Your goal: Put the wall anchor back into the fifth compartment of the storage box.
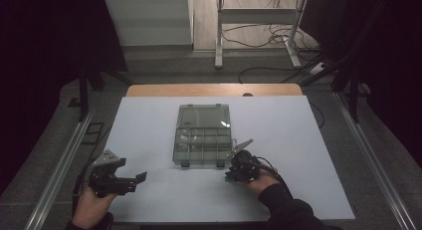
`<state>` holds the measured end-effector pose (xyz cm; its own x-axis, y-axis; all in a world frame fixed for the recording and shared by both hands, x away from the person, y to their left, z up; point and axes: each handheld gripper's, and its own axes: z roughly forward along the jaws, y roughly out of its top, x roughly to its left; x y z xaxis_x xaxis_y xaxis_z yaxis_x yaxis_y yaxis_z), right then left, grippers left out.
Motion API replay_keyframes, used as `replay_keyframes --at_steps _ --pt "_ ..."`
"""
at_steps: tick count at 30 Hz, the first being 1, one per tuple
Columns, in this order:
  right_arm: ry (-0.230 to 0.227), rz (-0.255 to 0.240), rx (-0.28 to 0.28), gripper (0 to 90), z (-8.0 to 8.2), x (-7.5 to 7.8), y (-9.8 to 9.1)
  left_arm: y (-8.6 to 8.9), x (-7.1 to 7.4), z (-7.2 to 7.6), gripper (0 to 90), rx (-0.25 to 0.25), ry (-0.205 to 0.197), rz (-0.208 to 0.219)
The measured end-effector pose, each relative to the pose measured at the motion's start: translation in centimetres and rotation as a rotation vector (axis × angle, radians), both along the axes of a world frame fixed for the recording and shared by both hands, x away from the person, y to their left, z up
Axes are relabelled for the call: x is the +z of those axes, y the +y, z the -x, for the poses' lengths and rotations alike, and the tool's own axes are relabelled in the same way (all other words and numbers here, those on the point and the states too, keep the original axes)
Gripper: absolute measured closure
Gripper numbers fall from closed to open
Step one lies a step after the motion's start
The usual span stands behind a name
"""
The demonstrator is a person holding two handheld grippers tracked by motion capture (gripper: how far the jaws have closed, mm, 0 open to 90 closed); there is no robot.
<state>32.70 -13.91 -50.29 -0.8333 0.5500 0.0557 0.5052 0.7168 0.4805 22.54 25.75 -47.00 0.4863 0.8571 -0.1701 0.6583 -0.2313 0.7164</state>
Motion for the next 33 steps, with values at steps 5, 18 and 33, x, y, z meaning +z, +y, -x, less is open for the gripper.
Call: replay_keyframes --at_steps 5,18,33 --pt "0.025 0.003 0.034 75.2 0.2 -0.2 0.2 0.0 0.0 0.0 6.5 0.001 0.002 0.002" --pt "0.01 0.044 0.072 83.7 0.3 -0.4 0.6 0.0 0.0 0.0 6.5 0.003 0.004 0.002" --pt "-0.018 0.004 0.078 84.1 0.5 0.9 0.5 0.1 -0.1 -0.1 6.5 0.006 0.008 0.007"
